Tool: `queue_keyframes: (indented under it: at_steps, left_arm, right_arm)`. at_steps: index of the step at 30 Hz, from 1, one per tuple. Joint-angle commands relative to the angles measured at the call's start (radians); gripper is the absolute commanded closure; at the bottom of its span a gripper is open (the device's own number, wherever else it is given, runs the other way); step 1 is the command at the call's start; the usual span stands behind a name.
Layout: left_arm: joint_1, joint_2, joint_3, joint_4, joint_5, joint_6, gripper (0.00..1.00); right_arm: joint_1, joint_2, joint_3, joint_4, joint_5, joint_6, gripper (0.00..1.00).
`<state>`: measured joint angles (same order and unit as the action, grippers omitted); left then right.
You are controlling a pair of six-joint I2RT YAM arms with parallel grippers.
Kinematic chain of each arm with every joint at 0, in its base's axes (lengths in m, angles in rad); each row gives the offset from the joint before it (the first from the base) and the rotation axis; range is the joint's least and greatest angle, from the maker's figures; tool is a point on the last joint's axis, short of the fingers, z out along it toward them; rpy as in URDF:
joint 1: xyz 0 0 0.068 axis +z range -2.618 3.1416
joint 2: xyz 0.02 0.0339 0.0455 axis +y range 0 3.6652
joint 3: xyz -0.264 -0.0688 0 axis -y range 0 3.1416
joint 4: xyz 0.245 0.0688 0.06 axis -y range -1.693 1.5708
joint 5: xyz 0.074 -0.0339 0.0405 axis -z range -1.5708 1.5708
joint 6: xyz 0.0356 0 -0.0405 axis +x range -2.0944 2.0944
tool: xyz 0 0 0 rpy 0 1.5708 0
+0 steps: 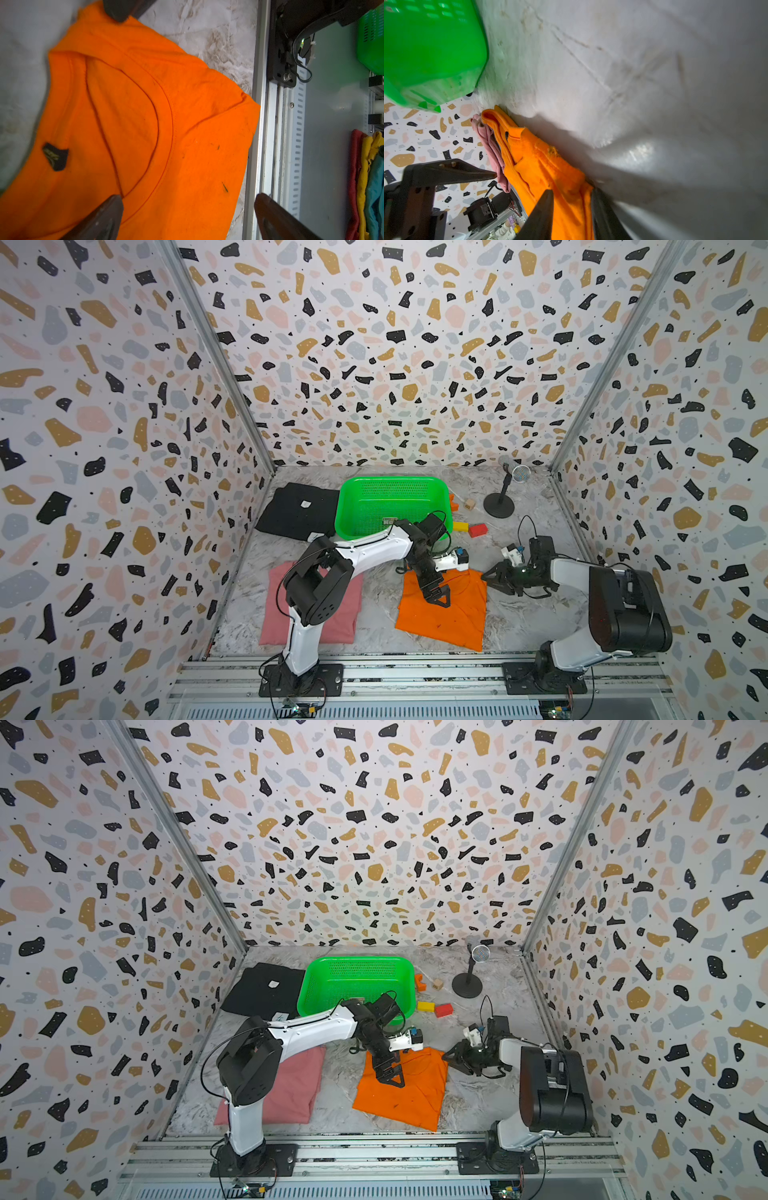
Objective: Put the folded t-shirts into the basket
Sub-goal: Pick up the T-shirt from the center of the board.
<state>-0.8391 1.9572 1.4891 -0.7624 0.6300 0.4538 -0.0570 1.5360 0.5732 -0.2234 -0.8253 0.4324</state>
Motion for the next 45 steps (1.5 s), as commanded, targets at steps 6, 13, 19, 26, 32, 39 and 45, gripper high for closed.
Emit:
queue_keyframes:
  at_steps: [6, 13, 19, 26, 32, 39, 45]
  left_arm:
    - [-0.003, 0.059, 0.093, 0.093, 0.065, 0.047, 0.0]
    - [-0.008, 0.122, 0.128, 0.188, 0.044, 0.085, 0.0]
    - [-0.008, 0.216, 0.223, 0.142, 0.0, 0.124, 0.0]
    - [-0.009, 0.284, 0.296, 0.154, -0.015, 0.145, 0.0]
    - [-0.009, 0.346, 0.378, 0.098, 0.04, 0.139, 0.0]
    - [-0.011, 0.392, 0.444, 0.005, 0.104, 0.168, 0.12]
    - [-0.012, 0.415, 0.482, -0.052, 0.118, 0.202, 0.32]
  right_arm:
    - [-0.003, 0.024, -0.047, 0.114, -0.028, 0.028, 0.81]
    - [-0.002, 0.004, -0.057, 0.168, -0.098, 0.047, 1.0]
    - [-0.002, -0.07, -0.078, 0.171, -0.126, 0.068, 1.0]
    - [-0.001, -0.145, -0.1, 0.161, -0.137, 0.063, 1.0]
    - [0.0, -0.208, -0.119, 0.149, -0.143, 0.06, 1.0]
    - [0.0, -0.281, -0.127, 0.133, -0.151, 0.054, 1.0]
    - [-0.001, -0.326, -0.128, 0.126, -0.156, 0.052, 1.0]
